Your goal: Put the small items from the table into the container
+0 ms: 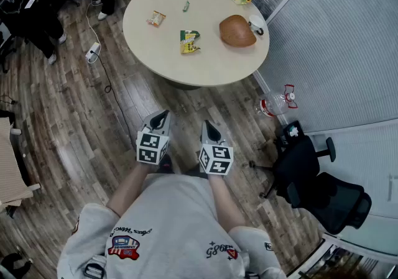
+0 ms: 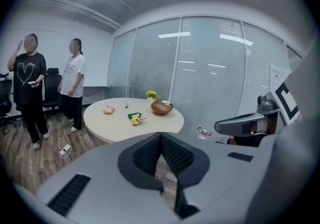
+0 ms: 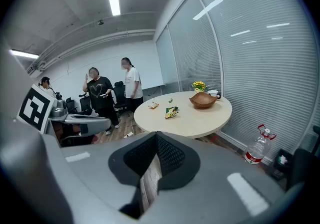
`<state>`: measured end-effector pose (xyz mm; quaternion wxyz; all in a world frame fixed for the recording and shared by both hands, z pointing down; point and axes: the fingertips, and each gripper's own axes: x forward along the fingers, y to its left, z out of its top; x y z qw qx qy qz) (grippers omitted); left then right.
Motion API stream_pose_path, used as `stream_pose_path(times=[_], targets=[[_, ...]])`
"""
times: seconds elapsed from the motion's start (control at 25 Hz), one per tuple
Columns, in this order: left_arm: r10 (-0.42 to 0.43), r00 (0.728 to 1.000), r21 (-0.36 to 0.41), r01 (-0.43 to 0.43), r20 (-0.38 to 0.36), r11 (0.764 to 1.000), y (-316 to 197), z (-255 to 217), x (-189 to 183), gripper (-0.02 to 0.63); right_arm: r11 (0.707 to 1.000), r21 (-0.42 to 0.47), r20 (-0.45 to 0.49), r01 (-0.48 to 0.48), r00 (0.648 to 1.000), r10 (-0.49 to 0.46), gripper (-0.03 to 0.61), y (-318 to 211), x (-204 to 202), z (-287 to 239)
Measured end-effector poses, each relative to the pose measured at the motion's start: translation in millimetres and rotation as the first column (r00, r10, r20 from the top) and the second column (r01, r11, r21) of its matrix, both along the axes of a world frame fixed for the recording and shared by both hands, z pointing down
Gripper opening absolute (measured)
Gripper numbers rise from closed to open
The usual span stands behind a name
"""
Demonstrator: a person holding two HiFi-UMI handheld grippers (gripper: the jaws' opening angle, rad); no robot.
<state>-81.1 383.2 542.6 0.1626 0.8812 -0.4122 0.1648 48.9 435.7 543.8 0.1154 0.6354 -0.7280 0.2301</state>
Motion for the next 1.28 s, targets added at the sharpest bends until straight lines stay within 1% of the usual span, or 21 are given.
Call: stream_pose_path(times=[0.12, 0.32, 0.52, 0.64, 0.76, 0.92, 1.08, 1.28], targets=[[-0.004, 1.0, 0.0, 0.004, 0.004, 1.0, -3, 2, -6, 0.006, 1.0, 0.015, 0.016, -0.004, 1.0, 0.003, 0.0, -3, -5, 1], [0.011, 1.0, -0.004, -0.011, -0.015, 1.0, -10, 2, 1, 0.006, 0.999, 0.019, 0.016, -0.038, 0.999, 0.037, 0.0, -5, 6, -2], [0.009, 1.0, -0.005, -0.009, -0.016, 1.0, -37, 3, -6, 0.007, 0.999, 0.019, 0.017, -0.045, 0.999, 0.045, 0.0, -22, -1, -1], [0.004, 1.0, -0.006, -0.005, -0.018, 1.0, -58, 3, -2, 0.006, 0.999, 0.017, 0.024, -0.036, 0.999, 0.035, 0.002, -41, 1, 2], [0.003, 1.0, -0.01, -0.003, -0.017, 1.0, -85, 5, 5, 0.007, 1.0, 0.014, 0.031, -0.021, 0.999, 0.021, 0.002, -76, 5, 8], [-0.003, 1.0, -0.004, 0.003, -0.011, 1.0, -133, 6, 15, 0.007, 1.0, 0.017, 0.04, 0.012, 0.999, -0.012, 0.002, -140, 12, 13], [-0.039, 0.999, 0.002, 0.039, -0.02, 0.999, -185, 4, 23, 0.006, 0.997, 0.008, 0.034, 0.079, 0.996, -0.08, 0.002, -207, 18, 13], [-0.084, 0.996, -0.018, 0.083, -0.013, 0.996, -241, 10, 32, 0.006, 0.985, -0.022, 0.031, 0.171, 0.985, -0.171, 0.006, -282, 27, 22]])
